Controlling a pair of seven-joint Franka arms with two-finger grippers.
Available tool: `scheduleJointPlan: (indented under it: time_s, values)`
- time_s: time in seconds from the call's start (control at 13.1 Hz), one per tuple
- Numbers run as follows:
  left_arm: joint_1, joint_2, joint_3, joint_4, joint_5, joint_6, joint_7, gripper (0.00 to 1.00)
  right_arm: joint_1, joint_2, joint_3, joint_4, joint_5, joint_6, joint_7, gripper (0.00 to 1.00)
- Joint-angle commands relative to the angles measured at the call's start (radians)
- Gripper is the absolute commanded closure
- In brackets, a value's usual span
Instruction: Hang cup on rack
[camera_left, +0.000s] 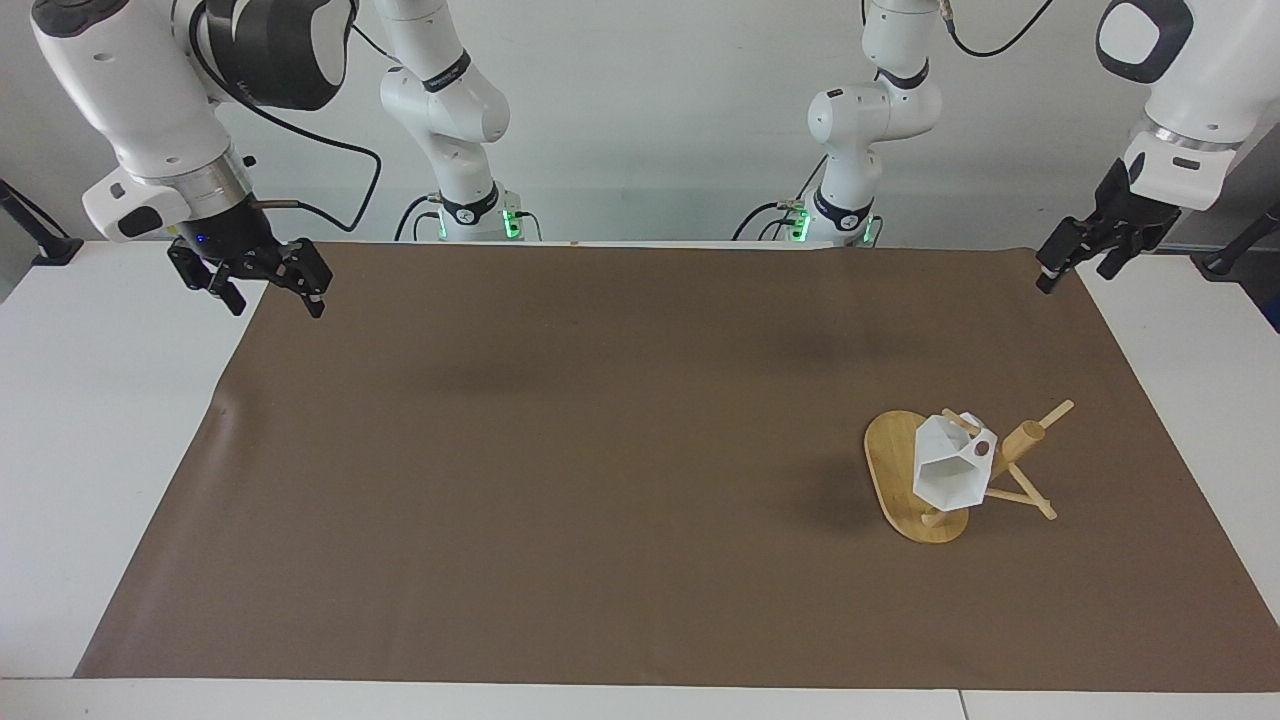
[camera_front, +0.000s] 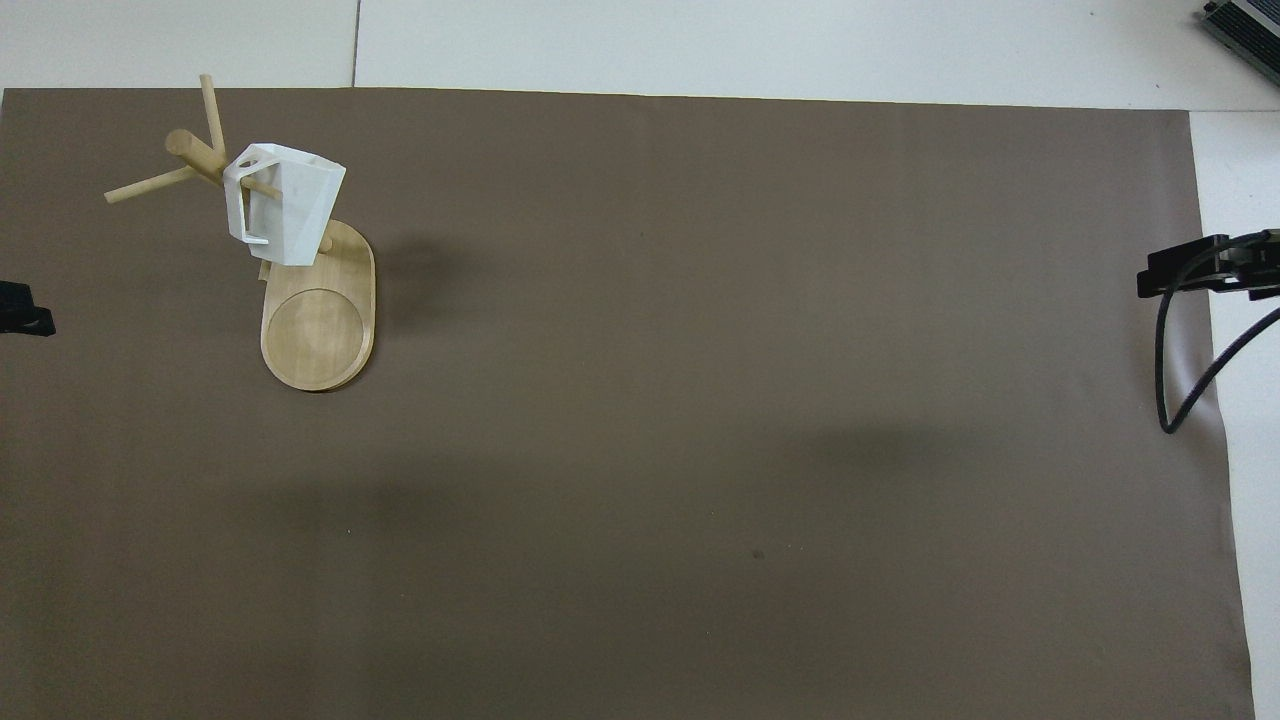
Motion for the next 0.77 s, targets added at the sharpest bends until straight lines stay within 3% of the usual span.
scheduleJointPlan:
  time_s: [0.0, 0.31, 0.54, 0.69]
  values:
    - [-0.090, 0.006, 0.052, 0.055, 0.031, -0.066, 0.029, 0.00, -0.003, -0.018, 0.006, -0.018, -0.003, -0.008, 0.017, 0.00]
    - [-0.211, 0.017, 0.113, 0.101, 0.021, -0.114, 0.023, 0.00, -0.003, -0.018, 0.006, -0.018, -0.003, -0.008, 0.017, 0.00]
    - [-0.218, 0.046, 0.110, 0.171, 0.009, -0.166, 0.023, 0.00, -0.003, -0.018, 0.006, -0.018, -0.003, -0.008, 0.017, 0.00]
    - [-0.218, 0.034, 0.105, 0.150, 0.006, -0.160, 0.020, 0.00, -0.003, -0.018, 0.006, -0.018, -0.003, -0.008, 0.017, 0.00]
